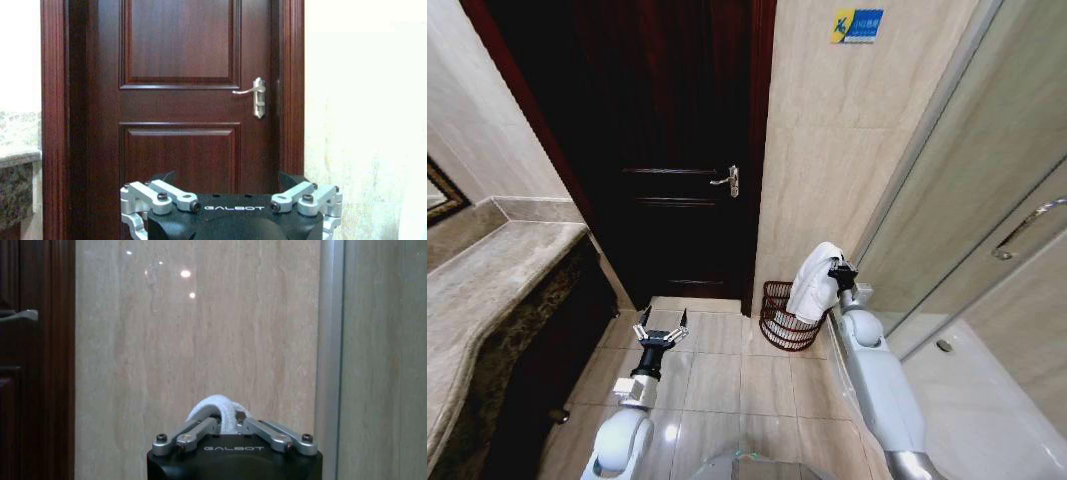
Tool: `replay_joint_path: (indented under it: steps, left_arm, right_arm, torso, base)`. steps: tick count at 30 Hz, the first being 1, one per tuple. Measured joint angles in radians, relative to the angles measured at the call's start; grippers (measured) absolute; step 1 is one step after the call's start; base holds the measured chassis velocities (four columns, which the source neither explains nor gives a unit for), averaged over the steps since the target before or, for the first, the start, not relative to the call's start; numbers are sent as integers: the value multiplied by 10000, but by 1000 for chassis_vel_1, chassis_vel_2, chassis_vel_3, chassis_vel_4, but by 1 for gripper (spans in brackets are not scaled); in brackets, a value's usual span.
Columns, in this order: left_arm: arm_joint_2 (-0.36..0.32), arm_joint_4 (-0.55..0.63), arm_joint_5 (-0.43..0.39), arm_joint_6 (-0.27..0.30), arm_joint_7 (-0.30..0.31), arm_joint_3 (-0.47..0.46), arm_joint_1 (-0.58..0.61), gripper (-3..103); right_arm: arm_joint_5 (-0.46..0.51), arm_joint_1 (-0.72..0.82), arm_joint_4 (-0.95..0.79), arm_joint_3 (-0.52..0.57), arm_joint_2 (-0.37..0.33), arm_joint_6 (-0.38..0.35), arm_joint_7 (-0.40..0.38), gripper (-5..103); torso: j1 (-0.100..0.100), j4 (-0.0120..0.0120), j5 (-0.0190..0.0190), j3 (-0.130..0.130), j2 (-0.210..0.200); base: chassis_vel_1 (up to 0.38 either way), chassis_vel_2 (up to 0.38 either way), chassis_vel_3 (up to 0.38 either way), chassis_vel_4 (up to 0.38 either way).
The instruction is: Discard the used towel into the hamper.
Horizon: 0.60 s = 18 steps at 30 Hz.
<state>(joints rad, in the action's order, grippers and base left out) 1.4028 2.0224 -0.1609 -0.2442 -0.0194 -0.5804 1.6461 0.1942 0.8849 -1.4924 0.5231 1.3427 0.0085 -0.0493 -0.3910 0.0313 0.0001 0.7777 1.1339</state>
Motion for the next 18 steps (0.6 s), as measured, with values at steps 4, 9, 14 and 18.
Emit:
replay_joint_path:
  steps: [4,9,14,18]
  left_arm:
    - [-13,0,-14,-20,-1,5,-27,100]
    - [-16,-60,-39,-83,-12,79,-97,100]
    - [88,-77,-25,-144,-60,148,-88,100]
    - [76,-59,-22,-242,-148,150,-64,100]
  right_arm:
    - [210,-158,59,-105,-129,-106,-9,4]
    - [357,-531,181,-169,-208,-254,-118,4]
    - [301,-193,-197,-110,-186,-267,-114,4]
    - [140,233,-332,-22,-101,-281,-79,4]
  torso:
    - [70,1,0,-89,-158]
    - [207,4,-2,-253,-461]
    - [328,2,-2,-401,-724]
    - [416,1,0,-512,-923]
  base:
    - [0,0,0,0]
    - [0,0,0,0]
    - [0,0,0,0]
    - [0,0,0,0]
